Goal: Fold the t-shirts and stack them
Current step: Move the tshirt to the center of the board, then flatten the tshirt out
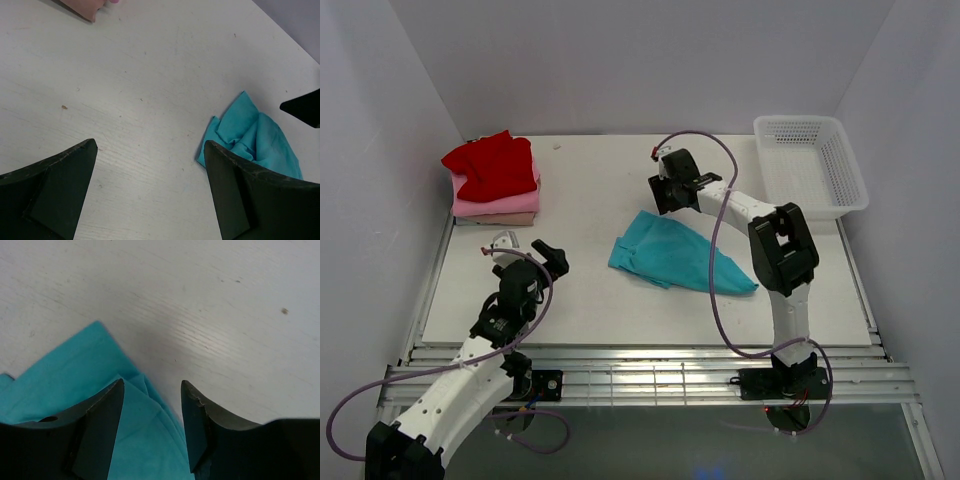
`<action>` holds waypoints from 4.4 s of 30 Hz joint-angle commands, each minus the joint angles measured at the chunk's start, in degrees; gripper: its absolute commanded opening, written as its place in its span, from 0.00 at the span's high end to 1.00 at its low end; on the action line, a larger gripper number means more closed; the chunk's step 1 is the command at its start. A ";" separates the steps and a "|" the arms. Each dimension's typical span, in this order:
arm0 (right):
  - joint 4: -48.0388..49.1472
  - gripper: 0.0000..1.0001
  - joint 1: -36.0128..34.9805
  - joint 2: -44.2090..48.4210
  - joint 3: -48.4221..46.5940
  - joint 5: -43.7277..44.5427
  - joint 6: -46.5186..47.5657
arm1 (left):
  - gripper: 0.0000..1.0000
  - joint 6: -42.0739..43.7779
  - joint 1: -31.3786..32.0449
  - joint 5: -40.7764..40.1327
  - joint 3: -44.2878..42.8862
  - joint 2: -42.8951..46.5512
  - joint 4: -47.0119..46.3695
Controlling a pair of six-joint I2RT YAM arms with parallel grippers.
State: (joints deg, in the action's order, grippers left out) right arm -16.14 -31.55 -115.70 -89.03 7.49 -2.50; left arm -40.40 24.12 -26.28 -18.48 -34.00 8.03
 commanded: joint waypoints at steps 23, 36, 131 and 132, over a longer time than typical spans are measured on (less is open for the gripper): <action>0.41 0.74 0.44 -4.97 -1.93 -11.00 0.57 | 0.02 0.15 -0.30 1.50 1.34 -4.50 -5.40; -6.69 0.92 0.17 10.65 -7.81 -3.28 2.24 | 0.02 -0.73 -0.30 3.43 0.72 -6.52 -6.62; -9.62 0.53 -13.36 43.90 38.40 10.71 -15.69 | 0.06 8.76 16.66 17.41 -4.11 -30.96 -33.52; -9.18 0.53 -13.27 43.20 38.76 10.01 -15.69 | 0.06 8.85 16.58 17.32 -3.93 -30.26 -33.52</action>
State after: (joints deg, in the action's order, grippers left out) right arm -25.69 -44.66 -70.98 -51.05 18.02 -18.46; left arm -31.51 40.62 -8.47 -22.96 -66.08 -24.49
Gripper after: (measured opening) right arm 0.473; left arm 0.939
